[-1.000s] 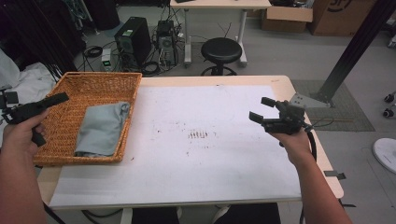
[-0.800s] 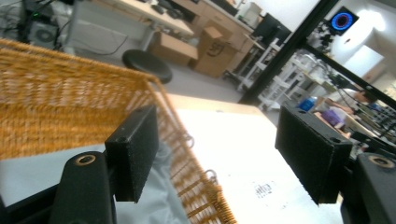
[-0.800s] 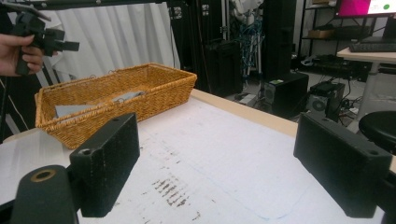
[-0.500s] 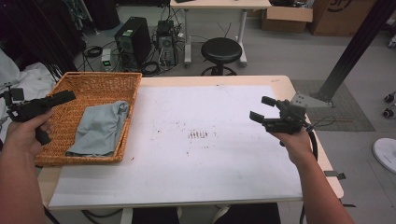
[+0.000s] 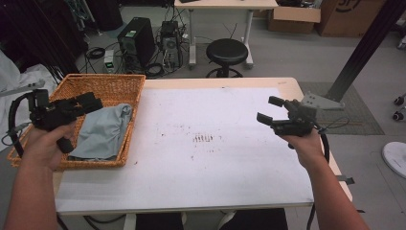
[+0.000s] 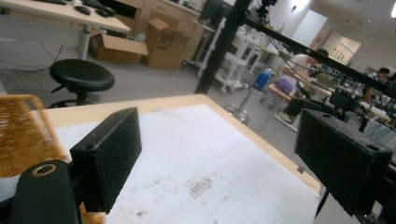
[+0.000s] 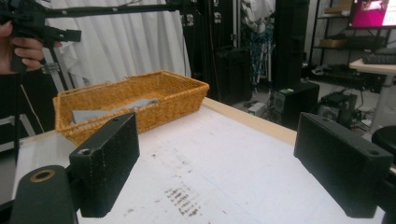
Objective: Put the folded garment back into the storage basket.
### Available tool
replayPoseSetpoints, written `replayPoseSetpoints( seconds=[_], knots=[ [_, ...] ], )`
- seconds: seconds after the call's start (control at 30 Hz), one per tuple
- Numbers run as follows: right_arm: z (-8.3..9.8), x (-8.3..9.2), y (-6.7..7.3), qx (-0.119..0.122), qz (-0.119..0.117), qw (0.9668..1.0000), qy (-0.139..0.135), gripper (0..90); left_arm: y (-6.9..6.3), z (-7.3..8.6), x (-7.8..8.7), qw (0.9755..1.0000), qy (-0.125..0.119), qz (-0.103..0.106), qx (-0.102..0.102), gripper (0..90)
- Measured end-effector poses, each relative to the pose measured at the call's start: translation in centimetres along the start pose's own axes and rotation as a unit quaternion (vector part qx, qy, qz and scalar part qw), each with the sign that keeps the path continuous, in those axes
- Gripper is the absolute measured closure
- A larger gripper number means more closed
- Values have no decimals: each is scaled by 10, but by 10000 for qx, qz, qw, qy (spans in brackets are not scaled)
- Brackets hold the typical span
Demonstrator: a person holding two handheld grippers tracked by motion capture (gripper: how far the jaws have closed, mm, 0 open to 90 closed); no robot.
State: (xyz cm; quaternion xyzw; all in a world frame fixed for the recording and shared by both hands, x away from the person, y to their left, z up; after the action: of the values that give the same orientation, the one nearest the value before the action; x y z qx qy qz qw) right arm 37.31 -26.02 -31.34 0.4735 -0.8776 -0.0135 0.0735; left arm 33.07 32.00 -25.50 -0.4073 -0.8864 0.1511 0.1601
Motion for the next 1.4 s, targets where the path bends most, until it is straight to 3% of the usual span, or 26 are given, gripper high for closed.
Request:
replayPoseSetpoints(
  seconds=[0.17, 0.37, 0.43, 0.7, 0.9, 1.0, 1.23, 1.4],
  knots=[
    [-8, 3, 5, 100, -98, 9999, -33, 134, -34, 4, -27, 9995, 80, 117, -279, 155],
    [-7, 2, 8, 155, -115, 9998, 47, 133, -58, 15, -70, 9979, 234, 247, -554, 155],
    [-6, 1, 8, 134, -112, 9998, 43, 132, -64, 22, -84, 9968, 237, 370, -671, 156],
    [6, -7, 11, 64, -24, 9999, 130, 127, -67, 54, -131, 9942, 359, 321, -957, 156],
    [12, -12, 15, 35, 28, 9998, 206, 127, -73, 60, -143, 9941, 361, 284, -983, 156],
    [12, -15, 17, 25, 3, 9997, 231, 126, -77, 61, -144, 9929, 424, 339, -1061, 156],
    [9, -20, 15, 78, -31, 9998, 200, 128, -78, 65, -151, 9948, 333, 234, -936, 156],
    [12, -22, 11, 59, -20, 9996, 288, 130, -80, 70, -158, 9935, 427, 266, -1019, 157]
  ],
)
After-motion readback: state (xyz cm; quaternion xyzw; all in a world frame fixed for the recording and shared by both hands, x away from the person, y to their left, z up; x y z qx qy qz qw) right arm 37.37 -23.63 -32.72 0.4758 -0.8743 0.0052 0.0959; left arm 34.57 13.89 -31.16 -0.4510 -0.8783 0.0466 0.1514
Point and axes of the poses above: each handheld gripper's, and its own axes: x roughly backward along the jaws, z roughly out of its underside, y roughly to its left, the point moved 2 cm from there along -x, roughly forward along the jaws, and after that the axes turned 1 degree about -z, right-handed, at the moved point
